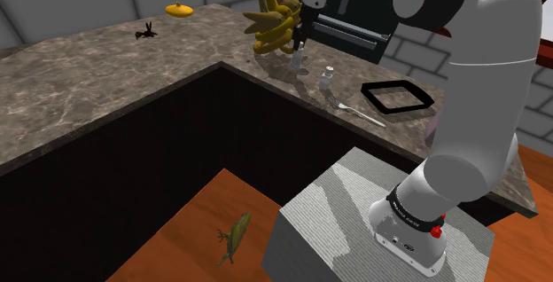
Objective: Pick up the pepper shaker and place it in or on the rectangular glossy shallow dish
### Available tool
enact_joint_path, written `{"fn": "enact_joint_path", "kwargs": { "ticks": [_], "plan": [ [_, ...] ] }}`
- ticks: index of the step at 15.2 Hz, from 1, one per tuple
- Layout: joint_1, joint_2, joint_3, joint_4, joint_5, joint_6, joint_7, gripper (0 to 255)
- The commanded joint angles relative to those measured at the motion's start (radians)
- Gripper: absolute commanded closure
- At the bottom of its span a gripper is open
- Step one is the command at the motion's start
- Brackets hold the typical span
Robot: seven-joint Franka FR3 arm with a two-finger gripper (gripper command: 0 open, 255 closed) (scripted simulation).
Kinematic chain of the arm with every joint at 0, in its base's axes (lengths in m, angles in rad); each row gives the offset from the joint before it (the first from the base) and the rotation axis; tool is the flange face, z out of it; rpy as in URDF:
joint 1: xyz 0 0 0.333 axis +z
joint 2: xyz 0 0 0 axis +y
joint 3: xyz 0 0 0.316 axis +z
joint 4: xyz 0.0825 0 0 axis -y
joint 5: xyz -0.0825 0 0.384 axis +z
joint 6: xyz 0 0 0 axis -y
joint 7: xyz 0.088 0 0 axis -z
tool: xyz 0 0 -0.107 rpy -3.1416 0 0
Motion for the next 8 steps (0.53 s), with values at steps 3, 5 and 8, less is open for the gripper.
{"fn": "enact_joint_path", "kwargs": {
  "ticks": [3, 5, 8],
  "plan": [
    [-0.001, -0.012, -0.003, 0.035, -0.006, -0.046, 0.009, 255],
    [-0.002, -0.016, -0.004, 0.056, -0.009, -0.071, 0.013, 255],
    [-0.004, -0.021, -0.005, 0.089, -0.012, -0.108, 0.018, 255]
  ]
}}
